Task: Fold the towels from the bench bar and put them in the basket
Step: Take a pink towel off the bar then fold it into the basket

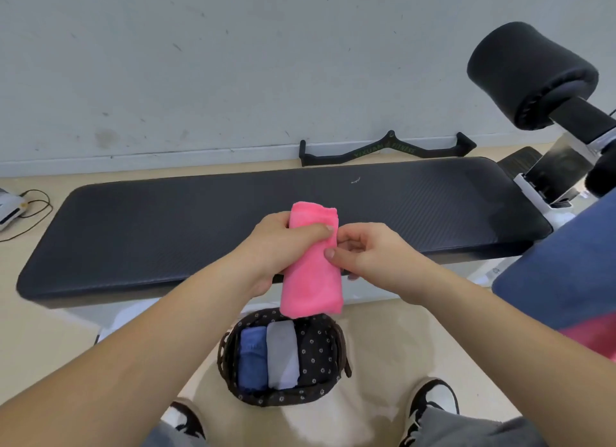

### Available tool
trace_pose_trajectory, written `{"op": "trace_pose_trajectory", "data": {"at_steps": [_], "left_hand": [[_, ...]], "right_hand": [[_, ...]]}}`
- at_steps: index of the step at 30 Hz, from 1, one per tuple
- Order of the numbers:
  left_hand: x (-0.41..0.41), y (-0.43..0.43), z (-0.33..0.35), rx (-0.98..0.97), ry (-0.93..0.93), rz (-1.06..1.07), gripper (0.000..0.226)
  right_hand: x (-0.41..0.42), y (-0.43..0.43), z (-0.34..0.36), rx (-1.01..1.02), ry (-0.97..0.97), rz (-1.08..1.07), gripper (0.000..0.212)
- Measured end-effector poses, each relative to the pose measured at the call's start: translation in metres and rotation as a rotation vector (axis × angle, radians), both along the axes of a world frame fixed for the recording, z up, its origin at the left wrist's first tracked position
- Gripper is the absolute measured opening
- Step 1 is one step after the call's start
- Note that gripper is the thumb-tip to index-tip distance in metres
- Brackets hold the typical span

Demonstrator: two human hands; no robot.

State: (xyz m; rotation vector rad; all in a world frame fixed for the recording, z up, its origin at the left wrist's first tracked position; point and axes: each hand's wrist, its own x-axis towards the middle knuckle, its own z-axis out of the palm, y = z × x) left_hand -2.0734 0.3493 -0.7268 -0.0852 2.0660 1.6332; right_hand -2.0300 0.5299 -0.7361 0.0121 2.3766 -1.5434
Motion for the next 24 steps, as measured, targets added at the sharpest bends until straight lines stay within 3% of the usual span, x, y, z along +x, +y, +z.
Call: {"op": "trace_pose_trajectory", "data": {"at_steps": [4,8,13,17,20,24], "left_hand": [[0.043,-0.016,-0.009,0.061,-0.022,-0.002,0.016],[0.074,-0.034,-0.024,0.155,-0.072,0.022,0.024],[0.087,-0.055,-0.041,0.2,-0.117,0.041,0.039],[0.083,-0.061,-0.06,0.143,-0.146,0.058,0.032],[0.077,-0.06,-0.087,0.076,-0.234,0.064,0.04],[0.071,-0.061,-0.134,-0.003,-0.309,0.115,0.035]], "right_hand": [[0.035,-0.014,-0.004,0.081,-0.105,0.048,0.027],[0.067,-0.032,-0.021,-0.132,-0.33,0.156,0.032],[0.087,-0.048,-0.049,-0.16,-0.396,0.164,0.041],[0.091,-0.058,-0.074,-0.166,-0.506,0.15,0.036],[0.088,-0.068,-0.1,-0.111,-0.592,0.104,0.027],[0.083,-0.07,-0.132,-0.034,-0.699,0.033,0.035]]}}
